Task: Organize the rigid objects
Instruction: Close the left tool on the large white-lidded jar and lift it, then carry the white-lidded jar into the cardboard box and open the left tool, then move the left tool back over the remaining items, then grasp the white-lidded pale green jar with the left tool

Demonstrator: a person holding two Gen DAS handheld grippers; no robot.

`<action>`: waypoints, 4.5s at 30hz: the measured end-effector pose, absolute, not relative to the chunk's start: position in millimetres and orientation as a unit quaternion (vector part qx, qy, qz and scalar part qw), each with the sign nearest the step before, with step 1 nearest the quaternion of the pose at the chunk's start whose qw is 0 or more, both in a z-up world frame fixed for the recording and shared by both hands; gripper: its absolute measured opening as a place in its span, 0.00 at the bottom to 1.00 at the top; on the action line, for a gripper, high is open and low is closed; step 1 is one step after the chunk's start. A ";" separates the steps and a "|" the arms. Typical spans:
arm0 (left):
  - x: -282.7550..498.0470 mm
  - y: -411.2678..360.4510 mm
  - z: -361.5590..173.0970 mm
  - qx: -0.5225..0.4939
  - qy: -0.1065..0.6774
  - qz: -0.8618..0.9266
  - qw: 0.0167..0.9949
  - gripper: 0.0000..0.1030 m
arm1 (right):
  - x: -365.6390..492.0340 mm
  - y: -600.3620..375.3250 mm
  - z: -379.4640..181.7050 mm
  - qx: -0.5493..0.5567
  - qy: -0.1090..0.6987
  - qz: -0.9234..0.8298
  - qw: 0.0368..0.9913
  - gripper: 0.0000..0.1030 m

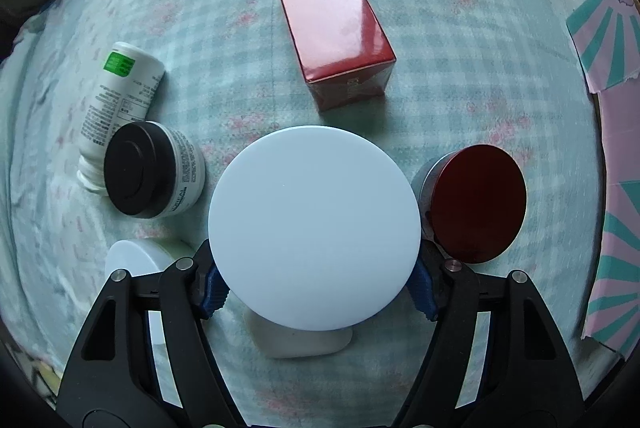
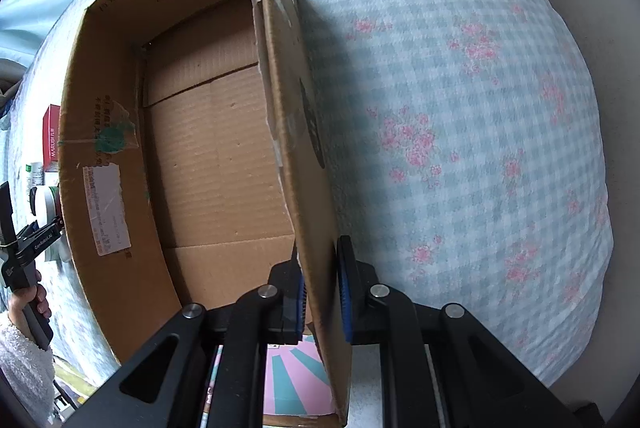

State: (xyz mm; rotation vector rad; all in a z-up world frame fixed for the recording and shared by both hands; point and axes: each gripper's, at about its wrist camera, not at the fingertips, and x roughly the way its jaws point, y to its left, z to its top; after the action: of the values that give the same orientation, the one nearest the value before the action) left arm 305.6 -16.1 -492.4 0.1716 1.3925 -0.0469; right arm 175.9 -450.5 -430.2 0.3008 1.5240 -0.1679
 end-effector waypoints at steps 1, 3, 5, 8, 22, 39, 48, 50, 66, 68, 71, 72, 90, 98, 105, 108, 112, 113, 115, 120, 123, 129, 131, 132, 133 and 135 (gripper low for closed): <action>305.4 -16.8 -488.9 0.073 0.636 -0.018 0.768 0.66 | 173.7 -448.4 -426.1 0.136 0.684 -0.075 0.713 0.12; 303.7 -14.5 -480.5 0.067 0.628 -0.013 0.775 0.66 | 164.1 -451.9 -421.0 0.141 0.678 -0.071 0.718 0.12; 301.1 -12.9 -472.4 0.063 0.620 -0.010 0.782 0.66 | 157.7 -456.0 -419.1 0.146 0.675 -0.065 0.721 0.12; 298.3 -10.1 -459.9 0.051 0.611 -0.007 0.790 0.66 | 146.0 -460.5 -414.5 0.142 0.672 -0.058 0.725 0.12; 283.3 -51.7 -325.0 0.044 0.538 -0.026 0.841 0.66 | 90.3 -488.0 -398.3 0.170 0.648 -0.048 0.741 0.13; 329.5 -280.5 -286.6 0.063 0.500 -0.174 0.846 0.66 | 85.0 -503.4 -381.7 0.169 0.649 -0.033 0.741 0.13; 338.3 -358.5 -368.9 0.096 0.561 -0.197 0.798 0.66 | 97.0 -503.3 -387.4 0.173 0.650 -0.033 0.740 0.14; 339.8 -363.3 -385.0 0.101 0.571 -0.194 0.791 0.66 | 97.8 -501.7 -389.1 0.174 0.650 -0.032 0.739 0.14; 335.2 -357.2 -384.5 0.126 0.558 -0.165 0.803 1.00 | 92.9 -508.3 -392.6 0.193 0.634 -0.009 0.749 0.18; 331.5 -353.4 -378.4 0.132 0.557 -0.162 0.804 1.00 | 89.5 -506.8 -393.5 0.190 0.630 -0.007 0.753 0.18; 325.4 -340.6 -368.5 0.125 0.557 -0.160 0.806 1.00 | 88.2 -504.5 -399.1 0.191 0.629 -0.005 0.754 0.18; 323.0 -334.4 -364.0 0.122 0.556 -0.157 0.807 1.00 | 87.6 -503.4 -400.9 0.191 0.628 -0.003 0.755 0.18; 220.9 -90.8 -298.3 -0.014 0.551 -0.005 0.835 1.00 | 77.5 -503.2 -408.7 0.221 0.608 0.025 0.762 0.20; 171.0 49.8 -340.7 -0.050 0.578 0.086 0.810 1.00 | 76.7 -510.8 -403.2 0.228 0.605 0.014 0.763 0.20; 172.8 120.5 -409.6 -0.077 0.571 0.098 0.811 1.00 | 73.1 -509.9 -401.8 0.249 0.592 -0.014 0.766 0.20; 184.4 128.1 -442.9 -0.082 0.560 0.089 0.820 1.00 | 72.7 -507.5 -399.9 0.248 0.589 -0.024 0.769 0.20; 200.9 119.8 -476.0 -0.058 0.546 0.076 0.832 1.00 | 70.2 -506.6 -399.5 0.260 0.582 -0.036 0.770 0.20; 205.2 117.1 -481.8 -0.050 0.542 0.074 0.836 1.00 | 69.0 -507.8 -399.8 0.264 0.580 -0.039 0.769 0.20; 212.7 111.8 -491.3 -0.035 0.535 0.071 0.841 1.00 | 68.4 -507.6 -399.5 0.268 0.578 -0.042 0.770 0.20; 230.6 109.0 -509.9 -0.028 0.523 0.061 0.850 0.99 | 66.6 -505.5 -397.7 0.266 0.573 -0.051 0.774 0.20; 237.5 109.4 -516.3 -0.037 0.522 0.049 0.851 0.85 | 65.0 -504.6 -397.1 0.263 0.570 -0.055 0.777 0.20; 241.2 103.8 -511.4 -0.032 0.513 0.033 0.857 0.66 | 64.0 -501.9 -396.5 0.257 0.567 -0.065 0.780 0.18; 240.0 106.1 -510.6 -0.039 0.512 0.031 0.857 0.66 | 63.8 -500.0 -396.1 0.253 0.567 -0.070 0.781 0.18; 239.4 106.6 -509.7 -0.040 0.512 0.033 0.857 0.66 | 63.7 -499.6 -395.9 0.253 0.566 -0.072 0.782 0.18; 237.7 107.0 -508.2 -0.040 0.512 0.035 0.858 0.66 | 63.4 -499.6 -395.9 0.254 0.565 -0.073 0.782 0.18; 235.1 108.7 -504.3 -0.042 0.509 0.038 0.859 0.66 | 63.3 -499.4 -395.7 0.255 0.563 -0.074 0.783 0.18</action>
State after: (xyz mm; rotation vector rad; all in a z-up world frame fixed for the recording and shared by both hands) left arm 235.1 108.7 -504.3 -0.0886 1.0692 0.0808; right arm 63.3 -499.4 -395.7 0.5507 1.2156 -0.1601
